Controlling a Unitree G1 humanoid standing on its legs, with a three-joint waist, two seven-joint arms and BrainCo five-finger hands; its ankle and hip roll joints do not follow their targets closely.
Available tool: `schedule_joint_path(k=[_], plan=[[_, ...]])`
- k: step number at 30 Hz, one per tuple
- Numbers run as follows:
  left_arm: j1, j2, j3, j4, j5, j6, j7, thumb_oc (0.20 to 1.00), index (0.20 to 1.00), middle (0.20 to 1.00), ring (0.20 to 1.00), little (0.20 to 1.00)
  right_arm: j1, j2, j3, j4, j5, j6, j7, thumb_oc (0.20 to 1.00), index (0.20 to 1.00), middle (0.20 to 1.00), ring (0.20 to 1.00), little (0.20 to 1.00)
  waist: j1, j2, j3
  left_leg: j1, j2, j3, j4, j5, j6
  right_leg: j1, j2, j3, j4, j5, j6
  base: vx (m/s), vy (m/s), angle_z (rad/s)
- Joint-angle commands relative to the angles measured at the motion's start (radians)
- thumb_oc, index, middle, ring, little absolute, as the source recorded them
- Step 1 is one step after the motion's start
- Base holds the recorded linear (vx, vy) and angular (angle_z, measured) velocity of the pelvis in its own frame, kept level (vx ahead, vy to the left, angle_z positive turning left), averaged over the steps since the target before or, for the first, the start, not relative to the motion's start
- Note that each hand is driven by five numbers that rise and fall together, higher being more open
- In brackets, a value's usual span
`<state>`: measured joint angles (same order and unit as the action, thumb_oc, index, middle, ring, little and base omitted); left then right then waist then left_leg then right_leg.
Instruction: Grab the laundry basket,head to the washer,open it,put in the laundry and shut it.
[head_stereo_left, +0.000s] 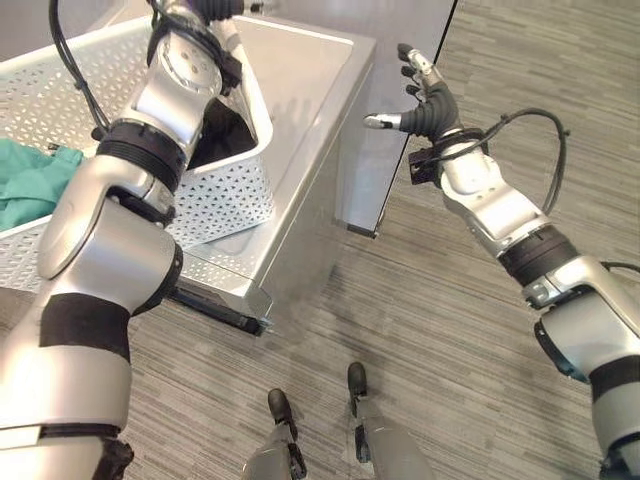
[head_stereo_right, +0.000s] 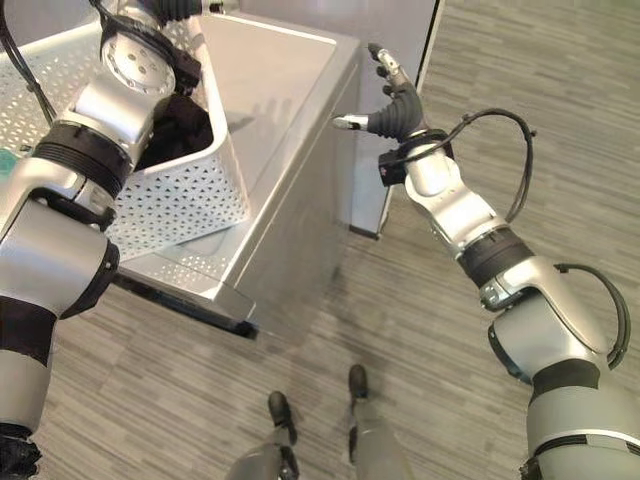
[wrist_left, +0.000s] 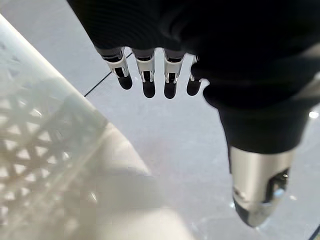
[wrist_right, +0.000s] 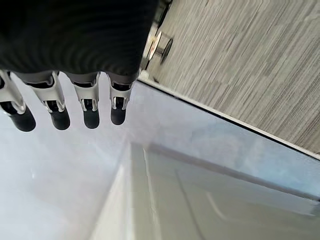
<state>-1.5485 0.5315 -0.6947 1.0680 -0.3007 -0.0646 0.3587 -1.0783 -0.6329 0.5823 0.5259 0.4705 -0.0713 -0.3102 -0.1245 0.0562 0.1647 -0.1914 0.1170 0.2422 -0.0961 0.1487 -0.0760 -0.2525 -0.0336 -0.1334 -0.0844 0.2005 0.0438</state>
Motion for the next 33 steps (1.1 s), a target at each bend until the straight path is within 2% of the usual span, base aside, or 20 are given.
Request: schedule_joint_path(k=[1, 2, 3, 5, 7, 9, 10, 12, 14, 17, 18, 22, 25, 26, 28, 29, 33], plan=[[-0.004, 0.033, 0.026, -0.035, 0.032, -0.088, 0.057, 1.000, 1.000, 1.000, 1.000, 1.000, 0.002, -0.015, -0.111, -0.017, -0.069, -0.094, -0.040, 1.000, 1.000, 1.000, 1.000, 1.000, 0.027, 0.005, -0.001, 0.113, 0.070, -0.050, 0.009, -0.125, -0.053, -0.011, -0.107, -0.016, -0.003, -0.037, 0.139, 0.03, -0.009, 0.23], [0.043, 0.067, 0.069, -0.109, 0.050, -0.107, 0.063, 1.000, 1.000, 1.000, 1.000, 1.000, 0.100, -0.015, -0.199, -0.050, -0.087, -0.107, -0.042, 1.000, 1.000, 1.000, 1.000, 1.000, 0.042, 0.005, -0.020, 0.132, 0.068, -0.055, 0.009, -0.132, -0.048, 0.012, -0.109, -0.028, -0.003, -0.044, 0.140, 0.02, -0.002, 0.22], [0.075, 0.096, 0.088, -0.158, 0.061, -0.115, 0.065, 1.000, 1.000, 1.000, 1.000, 1.000, 0.154, -0.018, -0.234, -0.084, -0.110, -0.108, -0.037, 1.000, 1.000, 1.000, 1.000, 1.000, 0.051, 0.003, -0.031, 0.139, 0.067, -0.059, 0.009, -0.134, -0.046, 0.022, -0.112, -0.035, -0.003, -0.047, 0.141, 0.02, 0.011, 0.18], [0.102, 0.120, 0.101, -0.198, 0.072, -0.114, 0.063, 1.000, 1.000, 1.000, 1.000, 1.000, 0.212, -0.021, -0.268, -0.126, -0.129, -0.106, -0.034, 1.000, 1.000, 1.000, 1.000, 1.000, 0.058, 0.002, -0.043, 0.147, 0.066, -0.063, 0.009, -0.136, -0.045, 0.034, -0.114, -0.039, -0.003, -0.049, 0.142, 0.00, 0.019, 0.23], [0.181, 0.213, 0.155, -0.280, 0.073, -0.136, 0.051, 1.000, 1.000, 1.000, 1.000, 1.000, 0.372, -0.005, -0.363, -0.204, -0.149, -0.120, -0.014, 1.000, 1.000, 1.000, 1.000, 1.000, 0.080, -0.004, -0.074, 0.169, 0.060, -0.074, 0.009, -0.144, -0.038, 0.061, -0.120, -0.052, -0.003, -0.053, 0.145, 0.01, 0.015, 0.14], [0.206, 0.231, 0.181, -0.298, 0.059, -0.142, 0.051, 1.000, 1.000, 1.000, 1.000, 1.000, 0.403, 0.002, -0.380, -0.217, -0.146, -0.125, -0.009, 1.000, 1.000, 1.000, 1.000, 1.000, 0.087, -0.006, -0.081, 0.173, 0.060, -0.076, 0.009, -0.144, -0.037, 0.067, -0.122, -0.055, -0.003, -0.054, 0.146, 0.00, 0.013, 0.10], [0.273, 0.314, 0.233, -0.374, 0.057, -0.158, 0.042, 1.000, 1.000, 1.000, 1.000, 1.000, 0.487, 0.003, -0.444, -0.249, -0.152, -0.135, 0.001, 1.000, 1.000, 1.000, 1.000, 1.000, 0.102, -0.011, -0.093, 0.180, 0.057, -0.085, 0.009, -0.147, -0.034, 0.082, -0.125, -0.065, -0.003, -0.057, 0.147, 0.00, 0.019, 0.24], [0.387, 0.407, 0.307, -0.454, 0.058, -0.169, 0.028, 1.000, 1.000, 1.000, 1.000, 1.000, 0.596, 0.008, -0.519, -0.297, -0.166, -0.142, 0.014, 1.000, 1.000, 1.000, 1.000, 1.000, 0.114, -0.016, -0.106, 0.191, 0.054, -0.093, 0.009, -0.152, -0.031, 0.094, -0.129, -0.071, -0.003, -0.058, 0.150, 0.00, 0.040, 0.19], [0.508, 0.475, 0.397, -0.512, 0.066, -0.176, 0.018, 1.000, 1.000, 1.000, 1.000, 1.000, 0.693, 0.021, -0.583, -0.334, -0.179, -0.148, 0.033, 1.000, 1.000, 1.000, 1.000, 1.000, 0.125, -0.026, -0.118, 0.206, 0.048, -0.097, 0.009, -0.160, -0.025, 0.108, -0.132, -0.073, -0.003, -0.061, 0.151, 0.02, 0.038, 0.19], [0.759, 0.552, 0.602, -0.585, 0.053, -0.190, -0.001, 1.000, 1.000, 1.000, 1.000, 1.000, 0.845, 0.033, -0.698, -0.381, -0.222, -0.153, 0.044, 1.000, 1.000, 1.000, 1.000, 1.000, 0.140, -0.043, -0.130, 0.227, 0.042, -0.098, 0.009, -0.174, -0.016, 0.125, -0.135, -0.070, -0.003, -0.065, 0.153, 0.04, 0.039, 0.10], [0.787, 0.550, 0.623, -0.598, 0.054, -0.189, -0.004, 1.000, 1.000, 1.000, 1.000, 1.000, 0.855, 0.032, -0.696, -0.390, -0.224, -0.151, 0.045, 1.000, 1.000, 1.000, 1.000, 1.000, 0.138, -0.039, -0.133, 0.230, 0.041, -0.096, 0.009, -0.174, -0.015, 0.126, -0.136, -0.069, -0.003, -0.066, 0.153, 0.03, 0.028, 0.04], [1.129, 0.518, 0.894, -0.672, 0.020, -0.205, -0.041, 1.000, 1.000, 1.000, 1.000, 1.000, 0.978, 0.055, -0.768, -0.392, -0.264, -0.142, 0.067, 1.000, 1.000, 1.000, 1.000, 1.000, 0.145, -0.047, -0.143, 0.253, 0.027, -0.097, 0.009, -0.191, -0.002, 0.144, -0.146, -0.063, -0.003, -0.067, 0.154, 0.02, 0.050, -0.03], [1.260, 0.471, 0.985, -0.701, -0.003, -0.209, -0.058, 1.000, 1.000, 1.000, 1.000, 1.000, 1.024, 0.084, -0.779, -0.389, -0.237, -0.139, 0.089, 1.000, 1.000, 1.000, 1.000, 1.000, 0.143, -0.049, -0.144, 0.257, 0.023, -0.096, 0.009, -0.196, 0.002, 0.145, -0.148, -0.057, -0.003, -0.065, 0.154, 0.00, 0.017, -0.01], [1.361, 0.400, 1.050, -0.744, -0.015, -0.218, -0.065, 1.000, 1.000, 1.000, 1.000, 1.000, 1.074, 0.124, -0.815, -0.387, -0.218, -0.141, 0.107, 1.000, 1.000, 1.000, 1.000, 1.000, 0.149, -0.060, -0.139, 0.256, 0.020, -0.100, 0.009, -0.200, 0.006, 0.144, -0.147, -0.054, -0.003, -0.064, 0.152, 0.01, 0.015, -0.04], [1.420, 0.369, 1.094, -0.779, -0.008, -0.212, -0.069, 1.000, 1.000, 1.000, 1.000, 1.000, 1.090, 0.129, -0.817, -0.390, -0.214, -0.141, 0.116, 1.000, 1.000, 1.000, 1.000, 1.000, 0.143, -0.059, -0.144, 0.258, 0.019, -0.097, 0.009, -0.201, 0.007, 0.143, -0.148, -0.051, -0.003, -0.063, 0.152, 0.00, 0.007, -0.03], [1.508, 0.256, 1.128, -0.832, -0.021, -0.216, -0.088, 1.000, 1.000, 1.000, 1.000, 1.000, 1.133, 0.156, -0.835, -0.366, -0.210, -0.131, 0.126, 1.000, 1.000, 1.000, 1.000, 1.000, 0.141, -0.066, -0.144, 0.261, 0.016, -0.096, 0.009, -0.207, 0.011, 0.140, -0.147, -0.045, -0.003, -0.062, 0.150, 0.00, 0.000, 0.00], [1.595, 0.132, 1.150, -0.893, -0.023, -0.214, -0.116, 1.000, 1.000, 1.000, 1.000, 1.000, 1.188, 0.183, -0.854, -0.299, -0.197, -0.115, 0.155, 1.000, 1.000, 1.000, 1.000, 1.000, 0.135, -0.071, -0.144, 0.268, 0.013, -0.093, 0.009, -0.216, 0.017, 0.141, -0.145, -0.037, -0.003, -0.063, 0.148, 0.00, 0.000, 0.00]])
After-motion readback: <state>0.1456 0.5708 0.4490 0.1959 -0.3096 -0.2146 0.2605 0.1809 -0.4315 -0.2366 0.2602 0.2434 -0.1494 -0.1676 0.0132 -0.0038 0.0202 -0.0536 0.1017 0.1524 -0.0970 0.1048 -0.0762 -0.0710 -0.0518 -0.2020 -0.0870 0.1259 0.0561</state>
